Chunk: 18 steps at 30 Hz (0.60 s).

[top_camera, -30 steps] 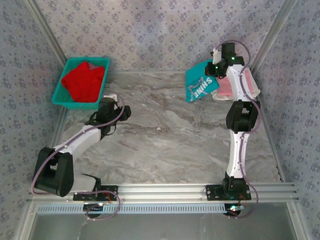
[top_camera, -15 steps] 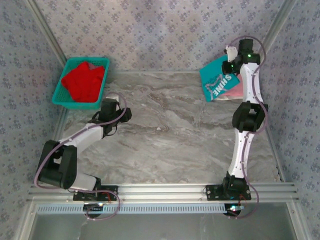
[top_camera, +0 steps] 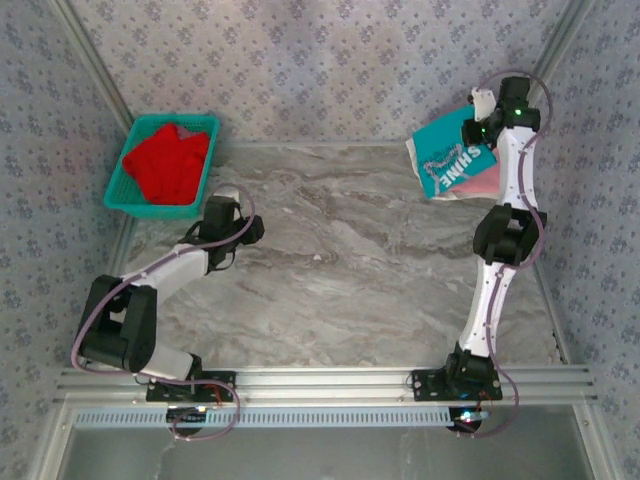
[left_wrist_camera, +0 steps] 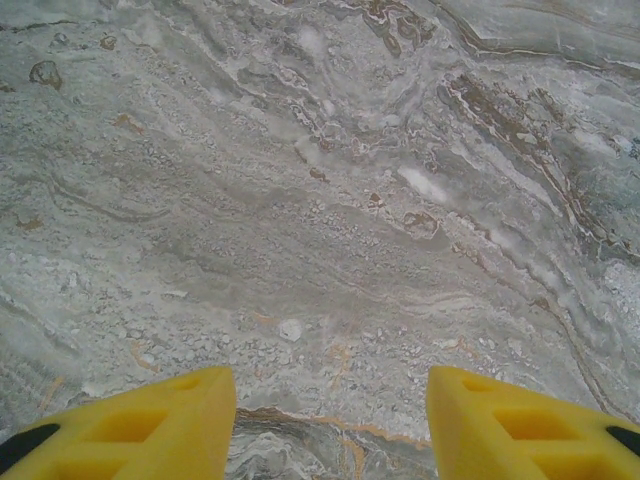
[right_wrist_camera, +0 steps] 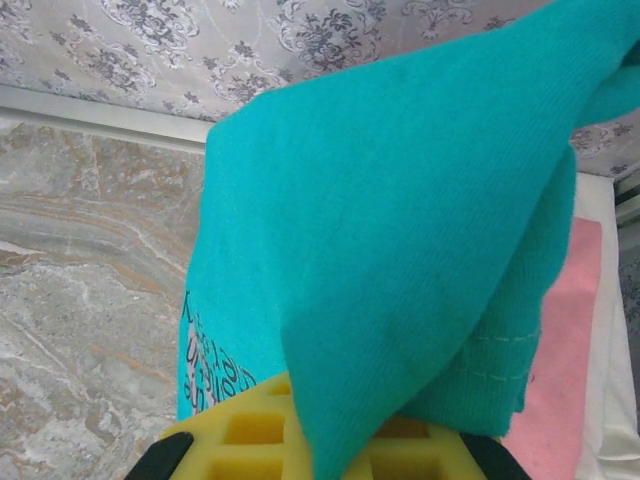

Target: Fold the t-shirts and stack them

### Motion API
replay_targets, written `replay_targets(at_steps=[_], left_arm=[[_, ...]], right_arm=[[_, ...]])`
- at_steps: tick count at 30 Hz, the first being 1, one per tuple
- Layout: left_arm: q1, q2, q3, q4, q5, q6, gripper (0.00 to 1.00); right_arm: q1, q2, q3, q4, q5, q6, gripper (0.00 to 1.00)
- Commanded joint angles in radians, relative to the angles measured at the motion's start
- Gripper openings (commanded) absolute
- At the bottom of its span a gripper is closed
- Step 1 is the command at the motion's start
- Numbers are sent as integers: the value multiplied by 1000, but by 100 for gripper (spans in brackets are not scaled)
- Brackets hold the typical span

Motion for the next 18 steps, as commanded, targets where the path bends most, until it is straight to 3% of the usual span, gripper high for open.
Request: replay_targets(at_steps=[1,18], left_arm=[[4,7,45,-18,-1,20,53],[21,-30,64,-82,-20,57,54]], right_arm=[[-29,40,39,63,-8,-28,0],[-91,151,14,238,58,17,0]])
